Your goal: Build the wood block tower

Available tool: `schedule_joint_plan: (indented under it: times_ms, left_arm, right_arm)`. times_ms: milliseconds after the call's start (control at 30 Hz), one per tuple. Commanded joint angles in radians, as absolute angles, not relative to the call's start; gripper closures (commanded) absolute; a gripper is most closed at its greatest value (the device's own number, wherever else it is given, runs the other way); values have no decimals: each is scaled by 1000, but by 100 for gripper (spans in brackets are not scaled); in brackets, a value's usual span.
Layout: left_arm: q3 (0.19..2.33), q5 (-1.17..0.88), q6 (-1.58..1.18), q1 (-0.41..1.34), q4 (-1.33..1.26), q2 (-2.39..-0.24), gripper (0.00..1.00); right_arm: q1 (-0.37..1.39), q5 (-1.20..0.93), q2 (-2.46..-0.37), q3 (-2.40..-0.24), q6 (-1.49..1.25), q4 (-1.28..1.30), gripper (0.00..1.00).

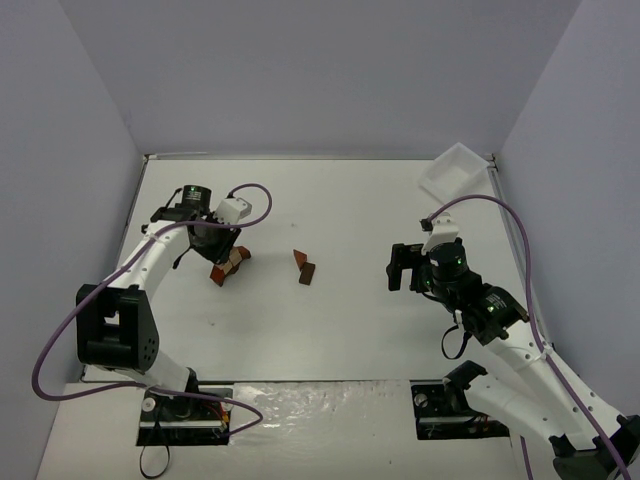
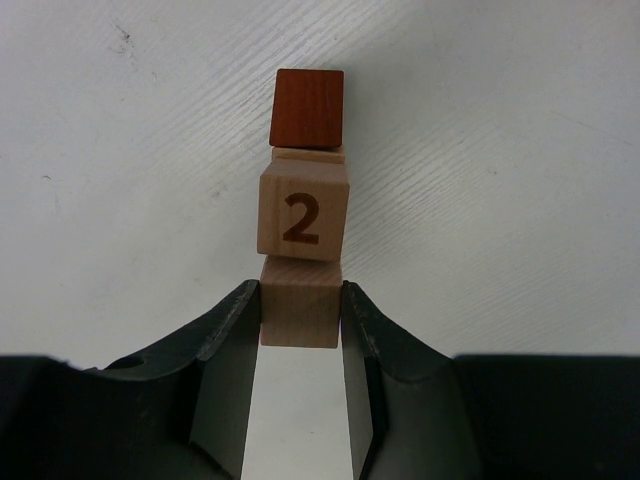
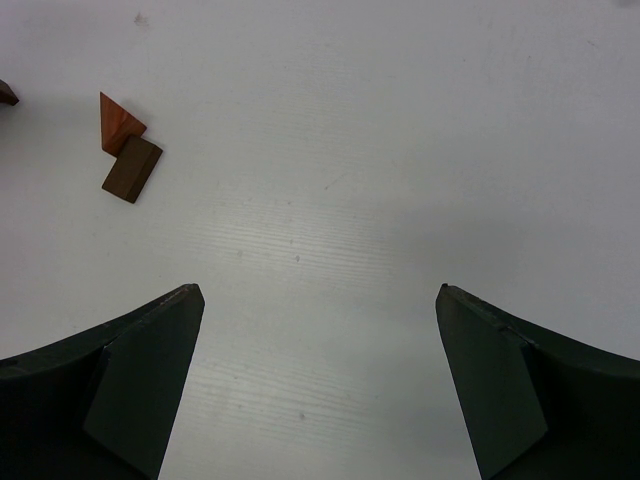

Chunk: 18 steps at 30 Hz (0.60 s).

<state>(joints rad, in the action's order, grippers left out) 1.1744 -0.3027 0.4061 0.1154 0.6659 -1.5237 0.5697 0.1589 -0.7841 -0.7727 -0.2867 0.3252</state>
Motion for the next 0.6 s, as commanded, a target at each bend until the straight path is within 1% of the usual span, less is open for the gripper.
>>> schedule_joint_plan:
  times_ms: [0,300,367,567]
  left_arm:
    - [1230,-326,415,108,634,-1509,93]
    - [1229,-319,405,109,632,-1522,92]
    - [1229,-321,404,108,634,-1523,88]
    - [1231,-310,406,108,634,-1530,87]
  right_arm:
    - [565,158,-793,-798,-287,270,0]
    - [565,155,-792,-798,-290,270,0]
    - [565,155,-793,-798,-288,270,0]
    - [565,154,-795,-797,-287,270,0]
